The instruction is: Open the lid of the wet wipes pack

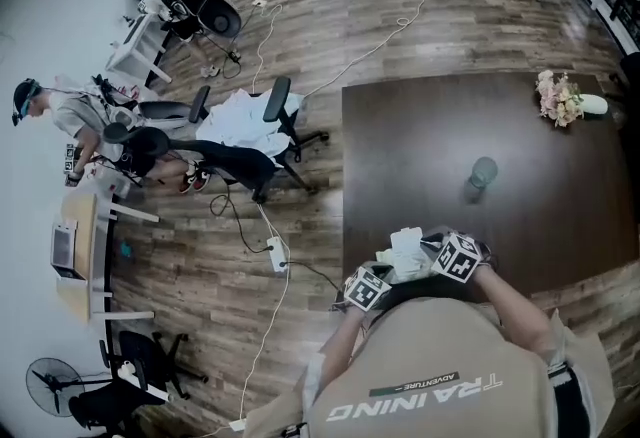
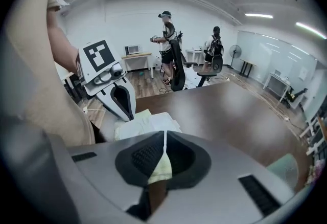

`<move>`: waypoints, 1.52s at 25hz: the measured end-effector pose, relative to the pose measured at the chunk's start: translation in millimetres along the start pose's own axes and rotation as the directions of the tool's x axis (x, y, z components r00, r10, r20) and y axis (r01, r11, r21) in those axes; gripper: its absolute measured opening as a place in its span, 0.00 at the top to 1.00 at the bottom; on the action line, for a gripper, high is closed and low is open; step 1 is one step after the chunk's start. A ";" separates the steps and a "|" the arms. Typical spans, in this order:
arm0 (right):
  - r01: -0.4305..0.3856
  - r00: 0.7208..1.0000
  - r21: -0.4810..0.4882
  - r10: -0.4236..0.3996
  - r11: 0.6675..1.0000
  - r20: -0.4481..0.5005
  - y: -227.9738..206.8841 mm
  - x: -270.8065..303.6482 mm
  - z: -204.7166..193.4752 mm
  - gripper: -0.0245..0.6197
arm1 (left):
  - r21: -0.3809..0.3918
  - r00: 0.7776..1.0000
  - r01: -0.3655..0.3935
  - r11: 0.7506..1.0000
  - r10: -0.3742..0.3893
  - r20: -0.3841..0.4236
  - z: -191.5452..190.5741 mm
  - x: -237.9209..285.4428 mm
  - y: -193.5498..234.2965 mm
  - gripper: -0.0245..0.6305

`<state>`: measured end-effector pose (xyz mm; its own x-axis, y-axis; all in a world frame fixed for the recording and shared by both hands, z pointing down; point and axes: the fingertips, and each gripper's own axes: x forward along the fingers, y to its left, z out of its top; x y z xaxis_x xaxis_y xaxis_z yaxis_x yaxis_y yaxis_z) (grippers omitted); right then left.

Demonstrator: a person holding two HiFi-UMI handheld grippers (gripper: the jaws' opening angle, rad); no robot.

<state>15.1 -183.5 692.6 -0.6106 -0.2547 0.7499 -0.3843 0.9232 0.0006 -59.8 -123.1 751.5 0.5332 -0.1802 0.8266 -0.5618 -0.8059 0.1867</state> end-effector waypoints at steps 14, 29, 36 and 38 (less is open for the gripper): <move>0.158 0.953 0.223 -0.208 0.962 0.222 -29.2 -75.3 36.0 0.93 | -0.028 0.997 -0.016 0.999 0.018 0.072 14.0 -10.3 2.4 0.95; 0.223 0.800 0.325 -0.363 0.919 0.479 -59.6 -161.0 90.9 0.93 | -0.071 0.770 -0.057 0.996 0.089 0.631 209.3 -172.7 24.1 0.95; 0.223 0.695 0.347 -0.399 0.911 0.599 -76.9 -200.7 132.2 0.93 | -0.138 0.632 -0.072 0.988 0.153 0.760 239.5 -232.8 34.9 0.95; 0.226 0.660 0.352 -0.409 0.908 0.630 -76.8 -216.2 142.5 0.93 | -0.138 0.608 -0.083 0.987 0.160 0.778 243.1 -242.2 36.9 0.95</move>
<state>78.0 -240.4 436.2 -0.6823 -0.7269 0.0774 -0.7310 0.6795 -0.0624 -55.8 -246.2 429.1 0.7264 -0.6768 0.1195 -0.6859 -0.7027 0.1893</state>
